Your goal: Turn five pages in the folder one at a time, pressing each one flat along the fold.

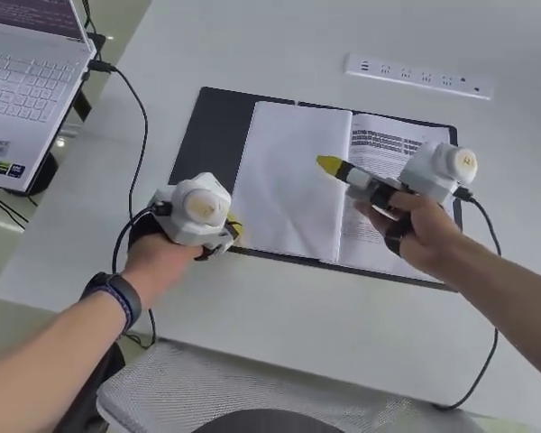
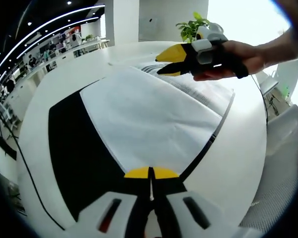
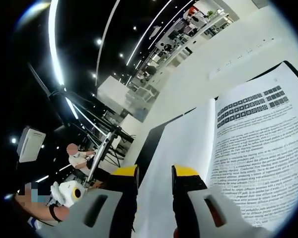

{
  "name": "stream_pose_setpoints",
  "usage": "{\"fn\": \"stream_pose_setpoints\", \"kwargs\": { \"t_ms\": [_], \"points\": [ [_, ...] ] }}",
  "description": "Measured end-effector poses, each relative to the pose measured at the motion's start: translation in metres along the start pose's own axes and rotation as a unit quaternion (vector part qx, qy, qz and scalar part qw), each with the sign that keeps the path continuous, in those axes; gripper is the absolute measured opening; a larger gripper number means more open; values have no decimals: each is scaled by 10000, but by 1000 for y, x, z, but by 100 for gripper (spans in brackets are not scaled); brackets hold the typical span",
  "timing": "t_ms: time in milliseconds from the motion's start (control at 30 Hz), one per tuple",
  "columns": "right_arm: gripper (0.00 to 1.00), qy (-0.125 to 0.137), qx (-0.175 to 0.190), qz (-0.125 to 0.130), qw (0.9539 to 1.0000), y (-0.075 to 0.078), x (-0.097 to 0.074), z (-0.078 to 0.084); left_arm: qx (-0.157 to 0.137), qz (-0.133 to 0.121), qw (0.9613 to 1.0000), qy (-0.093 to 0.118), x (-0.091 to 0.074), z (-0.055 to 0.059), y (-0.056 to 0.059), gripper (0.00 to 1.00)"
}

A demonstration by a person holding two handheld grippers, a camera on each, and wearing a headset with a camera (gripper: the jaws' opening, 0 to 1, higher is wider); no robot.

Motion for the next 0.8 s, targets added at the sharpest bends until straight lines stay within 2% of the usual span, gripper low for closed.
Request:
{"fn": "stream_pose_setpoints", "kwargs": {
  "t_ms": [67,167,367,567,733,800],
  "points": [
    [22,-14,-49,41,10000,4,-1,-2,79,-32,10000,8,0,0,1,0],
    [21,-21,-54,115,9999,11,-3,-5,-17,-29,10000,37,-1,1,0,0],
    [17,149,132,208,9996,23,2,-13,-54,-74,9999,56,0,2,-1,0],
    [12,172,290,375,9987,38,8,-11,-63,-65,9999,51,3,2,-4,0],
    [2,192,303,439,9984,42,8,-10,-77,-57,9999,44,3,2,-4,0],
    [1,186,275,422,9986,42,8,-10,-75,-61,9999,43,1,1,-3,0]
  ]
}}
Point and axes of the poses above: the centre of the closed fingertips' face, and the gripper's own axes: x roughly forward along the fingers, y roughly to its right, z roughly out of its underside, the point moved 8 cm from there along -x, roughly backward along the fingers, and after that the axes turned 2 degrees about y, right-handed, at the moved point
